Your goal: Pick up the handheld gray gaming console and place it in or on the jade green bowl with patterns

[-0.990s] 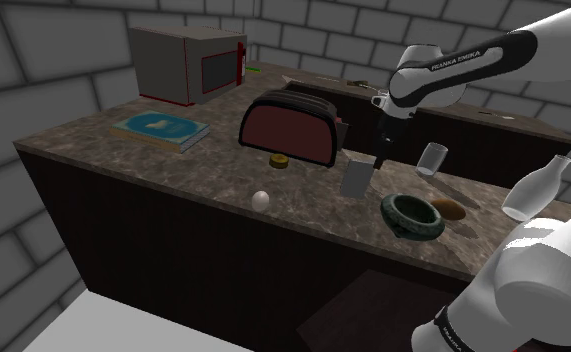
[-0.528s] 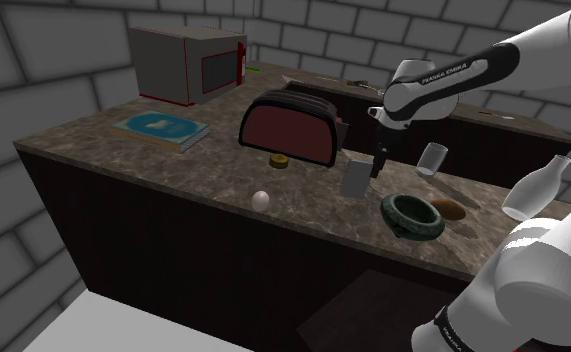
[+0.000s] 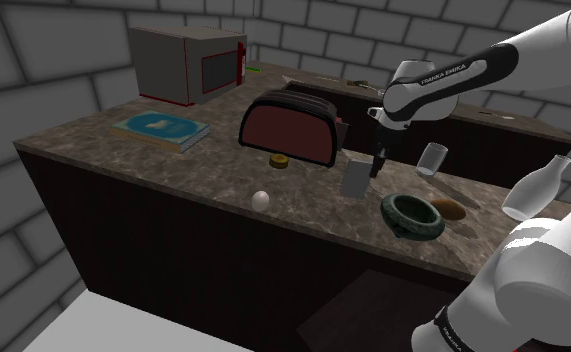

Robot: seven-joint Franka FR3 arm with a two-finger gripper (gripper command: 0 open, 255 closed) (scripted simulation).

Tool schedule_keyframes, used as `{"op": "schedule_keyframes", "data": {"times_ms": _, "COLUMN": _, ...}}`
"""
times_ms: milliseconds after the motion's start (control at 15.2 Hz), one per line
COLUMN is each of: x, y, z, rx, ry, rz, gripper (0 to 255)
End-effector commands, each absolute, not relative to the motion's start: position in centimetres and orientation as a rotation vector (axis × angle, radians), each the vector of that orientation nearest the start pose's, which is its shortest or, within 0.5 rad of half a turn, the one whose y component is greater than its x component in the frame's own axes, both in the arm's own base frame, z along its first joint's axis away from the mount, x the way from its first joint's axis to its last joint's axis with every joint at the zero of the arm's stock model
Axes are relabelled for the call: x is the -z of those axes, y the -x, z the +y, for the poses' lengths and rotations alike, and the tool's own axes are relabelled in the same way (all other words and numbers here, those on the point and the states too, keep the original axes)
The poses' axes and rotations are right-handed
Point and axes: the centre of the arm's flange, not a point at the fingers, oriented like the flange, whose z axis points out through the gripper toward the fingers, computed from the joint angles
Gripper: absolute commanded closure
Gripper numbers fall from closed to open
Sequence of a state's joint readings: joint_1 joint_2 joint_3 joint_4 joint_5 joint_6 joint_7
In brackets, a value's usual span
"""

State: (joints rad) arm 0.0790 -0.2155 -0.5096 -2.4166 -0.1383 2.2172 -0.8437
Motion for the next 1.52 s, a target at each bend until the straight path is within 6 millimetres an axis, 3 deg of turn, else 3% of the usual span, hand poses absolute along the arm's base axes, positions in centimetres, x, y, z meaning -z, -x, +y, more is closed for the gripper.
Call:
{"op": "schedule_keyframes", "data": {"times_ms": 0, "x": -38.1, "y": -41.9, "z": -19.8, "rx": -0.013, "ry": 3.042, "rz": -0.789, "gripper": 255}}
{"op": "schedule_keyframes", "data": {"times_ms": 462, "x": -38.1, "y": -41.9, "z": -19.8, "rx": -0.013, "ry": 3.042, "rz": -0.789, "gripper": 255}}
{"op": "schedule_keyframes", "data": {"times_ms": 1452, "x": -46.0, "y": -41.9, "z": -19.8, "rx": -0.013, "ry": 3.042, "rz": -0.789, "gripper": 255}}
